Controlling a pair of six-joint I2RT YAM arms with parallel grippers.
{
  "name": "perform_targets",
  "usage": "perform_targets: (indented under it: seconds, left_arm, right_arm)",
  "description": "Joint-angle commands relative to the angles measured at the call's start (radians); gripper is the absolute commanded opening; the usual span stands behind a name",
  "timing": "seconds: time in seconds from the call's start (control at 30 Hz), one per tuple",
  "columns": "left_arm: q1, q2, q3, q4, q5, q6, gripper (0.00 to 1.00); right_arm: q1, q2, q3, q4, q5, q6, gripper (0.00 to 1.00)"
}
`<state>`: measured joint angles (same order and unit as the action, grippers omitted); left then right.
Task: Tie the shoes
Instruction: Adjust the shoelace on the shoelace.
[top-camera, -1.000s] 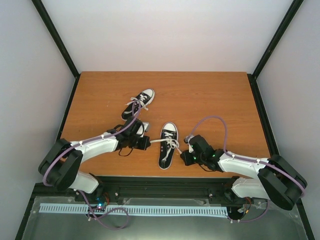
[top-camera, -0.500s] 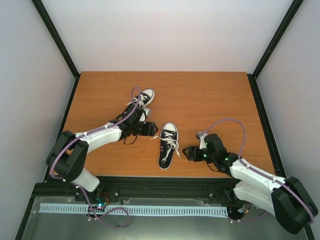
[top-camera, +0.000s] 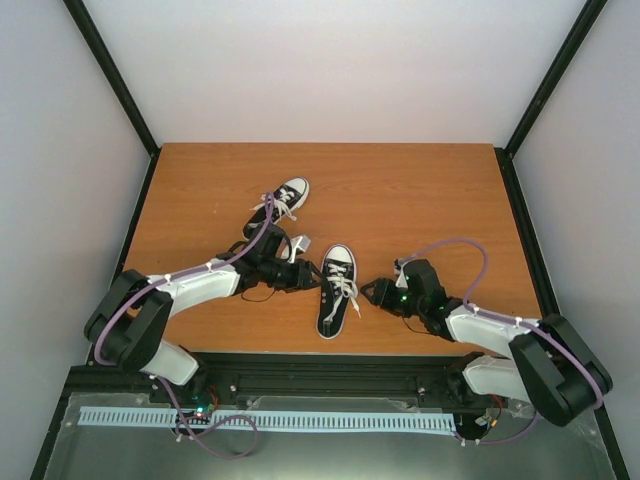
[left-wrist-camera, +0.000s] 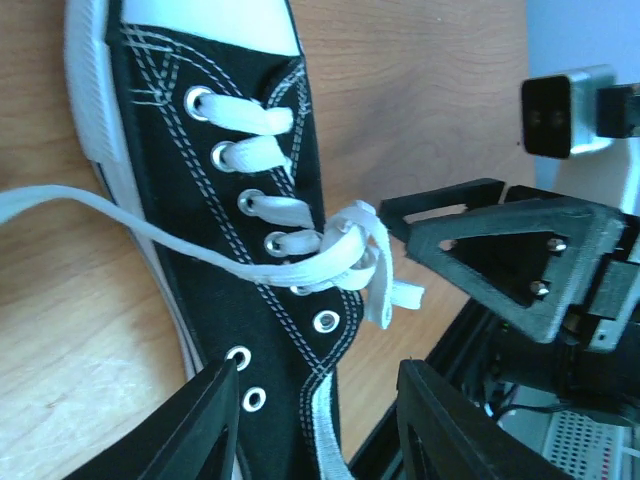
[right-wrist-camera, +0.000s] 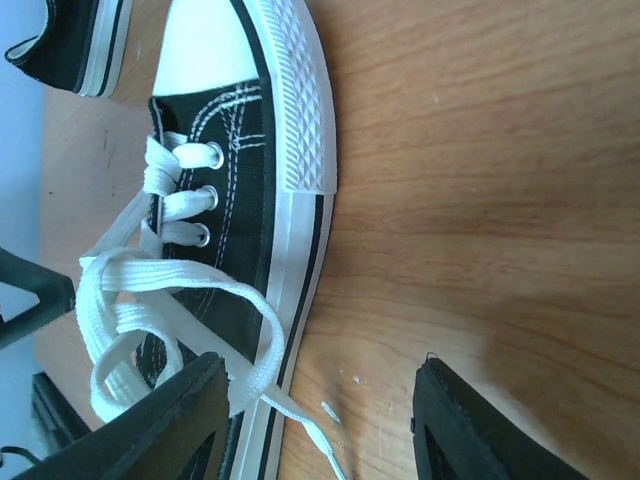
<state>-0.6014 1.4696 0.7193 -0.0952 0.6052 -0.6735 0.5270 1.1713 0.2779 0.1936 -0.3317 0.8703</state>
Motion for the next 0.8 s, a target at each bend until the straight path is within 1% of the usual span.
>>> perform_targets:
  seconds: [0.0, 0.2, 0.53, 0.77]
  left_arm:
    - [-0.012, 0.029, 0.01, 0.078, 0.091, -0.065, 0.44]
    - [-0.016, 0.088, 0.034, 0.122, 0.124, -0.085, 0.42]
    - [-0.026, 0.15, 0.073, 0.16, 0.146, -0.098, 0.41]
    - [-0.026, 0.189, 0.102, 0.171, 0.145, -0.097, 0.41]
  right_arm:
    - [-0.004, 0.071, 0.02, 0.128, -0.069, 0.069, 0.5]
    - [-0.004, 0.12, 0.023, 0.173, -0.084, 0.074, 0.48]
    - [-0.003, 0.231, 0.054, 0.238, -0.144, 0.07, 0.39]
    - [-0.001, 0.261, 0.058, 0.276, -0.173, 0.08, 0.33]
